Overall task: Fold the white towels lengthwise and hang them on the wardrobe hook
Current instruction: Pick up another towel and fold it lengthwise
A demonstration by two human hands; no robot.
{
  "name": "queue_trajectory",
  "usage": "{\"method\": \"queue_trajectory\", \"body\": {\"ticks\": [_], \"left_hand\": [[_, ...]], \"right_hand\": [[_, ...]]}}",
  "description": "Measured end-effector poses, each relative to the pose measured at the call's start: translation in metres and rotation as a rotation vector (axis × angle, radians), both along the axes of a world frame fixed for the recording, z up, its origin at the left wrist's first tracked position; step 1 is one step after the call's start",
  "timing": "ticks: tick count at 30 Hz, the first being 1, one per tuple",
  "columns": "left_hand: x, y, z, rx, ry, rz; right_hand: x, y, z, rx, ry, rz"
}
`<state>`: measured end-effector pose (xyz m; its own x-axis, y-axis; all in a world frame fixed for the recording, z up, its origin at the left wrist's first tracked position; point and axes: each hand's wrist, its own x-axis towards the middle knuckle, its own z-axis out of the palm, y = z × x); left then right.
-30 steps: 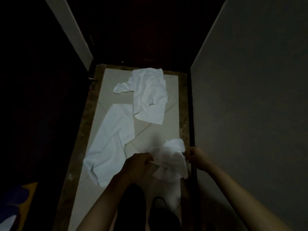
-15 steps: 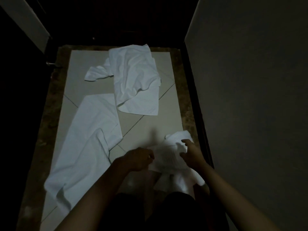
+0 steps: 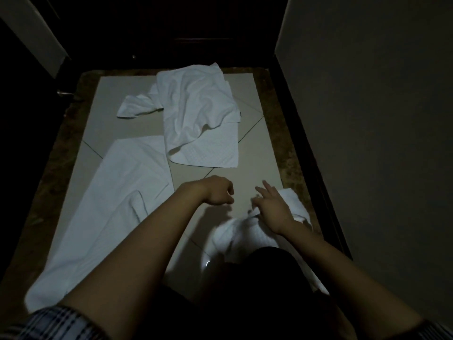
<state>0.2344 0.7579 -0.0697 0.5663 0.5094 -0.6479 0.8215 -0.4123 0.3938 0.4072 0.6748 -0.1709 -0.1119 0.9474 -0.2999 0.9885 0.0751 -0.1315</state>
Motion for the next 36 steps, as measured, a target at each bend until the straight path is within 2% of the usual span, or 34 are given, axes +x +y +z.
{"method": "queue_trajectory", "body": {"ticks": [6, 9, 11, 14, 18, 22, 25, 28, 32, 36], "left_hand": [[0.010, -0.019, 0.009, -0.178, -0.264, 0.132], [0.021, -0.023, 0.041, -0.150, -0.398, 0.164], [0.025, -0.025, 0.077, -0.102, -0.403, 0.148], [0.024, -0.018, 0.148, -0.059, -0.368, 0.218], [0.003, -0.005, 0.263, 0.027, -0.387, 0.319], [-0.030, -0.013, 0.369, 0.053, -0.385, 0.421], [-0.045, -0.023, 0.450, 0.047, -0.507, 0.661], [-0.052, -0.033, 0.532, 0.046, -0.664, 0.807], [-0.051, -0.046, 0.624, 0.153, -0.802, 0.900], [-0.056, -0.066, 0.684, 0.245, -0.948, 1.014]], "right_hand": [[0.011, -0.002, 0.062, 0.139, 0.122, 0.165], [0.011, -0.001, 0.130, 0.247, 0.221, 0.138], [0.009, 0.002, 0.187, 0.297, 0.267, 0.123], [0.007, 0.008, 0.275, 0.309, 0.251, 0.123], [0.011, 0.012, 0.396, 0.415, 0.375, -0.014], [0.006, 0.005, 0.509, 0.461, 0.425, -0.035], [0.001, 0.003, 0.584, 0.438, 0.516, -0.158], [-0.002, 0.004, 0.654, 0.428, 0.661, -0.254], [-0.006, 0.010, 0.731, 0.464, 0.741, -0.237], [-0.023, 0.013, 0.779, 0.473, 0.804, -0.168]]}}
